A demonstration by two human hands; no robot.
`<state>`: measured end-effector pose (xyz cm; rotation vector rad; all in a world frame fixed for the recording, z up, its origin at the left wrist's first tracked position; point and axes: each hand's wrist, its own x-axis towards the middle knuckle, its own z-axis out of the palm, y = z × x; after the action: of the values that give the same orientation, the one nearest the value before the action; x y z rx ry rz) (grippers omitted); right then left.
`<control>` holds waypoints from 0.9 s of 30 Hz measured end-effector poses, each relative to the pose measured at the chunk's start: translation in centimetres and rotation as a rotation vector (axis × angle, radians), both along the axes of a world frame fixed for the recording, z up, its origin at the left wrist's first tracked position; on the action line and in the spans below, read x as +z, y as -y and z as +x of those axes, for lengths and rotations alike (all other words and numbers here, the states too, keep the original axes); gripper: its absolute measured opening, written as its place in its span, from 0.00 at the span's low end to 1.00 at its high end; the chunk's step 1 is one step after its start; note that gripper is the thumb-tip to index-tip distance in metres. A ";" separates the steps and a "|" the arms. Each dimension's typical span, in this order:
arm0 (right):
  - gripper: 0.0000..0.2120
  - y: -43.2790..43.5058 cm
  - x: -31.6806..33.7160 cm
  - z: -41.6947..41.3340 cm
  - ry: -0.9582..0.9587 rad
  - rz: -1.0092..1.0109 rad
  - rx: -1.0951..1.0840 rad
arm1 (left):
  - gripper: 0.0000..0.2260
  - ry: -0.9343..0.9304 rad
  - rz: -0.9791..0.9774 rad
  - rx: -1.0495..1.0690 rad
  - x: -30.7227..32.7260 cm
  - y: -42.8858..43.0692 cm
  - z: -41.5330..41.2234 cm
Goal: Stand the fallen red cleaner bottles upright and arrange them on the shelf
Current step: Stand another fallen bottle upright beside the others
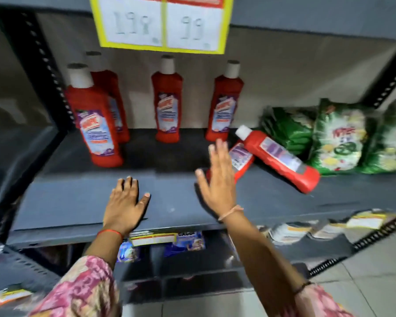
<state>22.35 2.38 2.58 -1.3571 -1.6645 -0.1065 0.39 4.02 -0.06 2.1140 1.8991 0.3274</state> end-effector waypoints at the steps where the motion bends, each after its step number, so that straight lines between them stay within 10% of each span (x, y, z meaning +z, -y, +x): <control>1: 0.30 -0.1 0.5 3.0 0.003 -0.001 -0.091 | 0.27 0.009 -0.002 -0.022 0.1 0.2 1.8; 11: 0.44 -1.9 3.7 21.6 0.249 -0.970 -0.366 | 0.28 -0.058 0.003 -0.077 -0.7 0.2 6.5; 27: 0.41 -1.5 5.6 16.0 -0.041 -0.640 -0.357 | 0.26 -0.065 0.004 -0.021 -0.5 -0.1 1.5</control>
<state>38.38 3.86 8.14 -2.1132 -1.4578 0.2694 1.94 4.11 -0.61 2.1701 1.9119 0.2610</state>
